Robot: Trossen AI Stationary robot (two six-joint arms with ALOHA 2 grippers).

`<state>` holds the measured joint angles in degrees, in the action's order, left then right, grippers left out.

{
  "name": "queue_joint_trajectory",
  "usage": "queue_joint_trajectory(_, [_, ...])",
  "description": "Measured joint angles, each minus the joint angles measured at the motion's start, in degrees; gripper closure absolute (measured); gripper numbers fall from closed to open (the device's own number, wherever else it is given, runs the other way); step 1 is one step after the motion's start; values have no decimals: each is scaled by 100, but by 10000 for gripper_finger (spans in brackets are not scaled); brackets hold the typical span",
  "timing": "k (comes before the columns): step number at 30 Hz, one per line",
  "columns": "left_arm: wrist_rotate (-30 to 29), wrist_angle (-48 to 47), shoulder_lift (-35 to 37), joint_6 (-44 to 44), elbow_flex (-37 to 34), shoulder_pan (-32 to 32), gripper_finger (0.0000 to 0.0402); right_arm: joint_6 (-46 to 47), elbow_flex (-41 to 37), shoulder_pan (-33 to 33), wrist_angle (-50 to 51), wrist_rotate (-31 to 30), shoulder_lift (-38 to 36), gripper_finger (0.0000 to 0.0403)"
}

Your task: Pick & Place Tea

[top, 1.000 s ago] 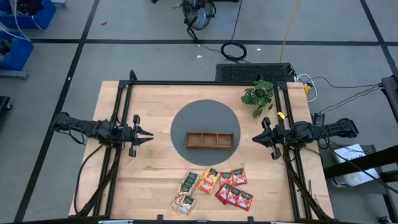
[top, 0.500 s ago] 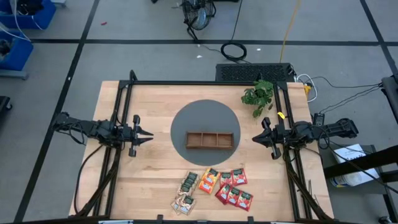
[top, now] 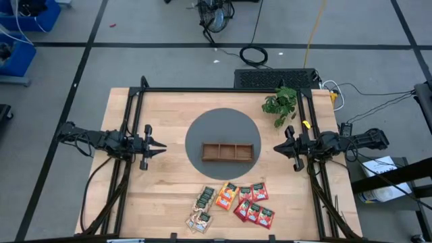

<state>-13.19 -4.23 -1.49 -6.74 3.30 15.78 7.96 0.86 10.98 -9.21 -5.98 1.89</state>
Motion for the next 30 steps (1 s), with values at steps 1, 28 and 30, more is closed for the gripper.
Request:
queue_joint_trajectory(1, [0,1,0,2,1,0,330,40,-2,0,0,-1,0,403])
queue_joint_trajectory(28, [-2,1414,-587,2477,-1,97,351,0,-2,2,-166,-107,215,403])
queue_joint_trajectory(30, [-64,1782,-1204,2552,-1,257,379,-116,0,2,-155,-128,296,403])
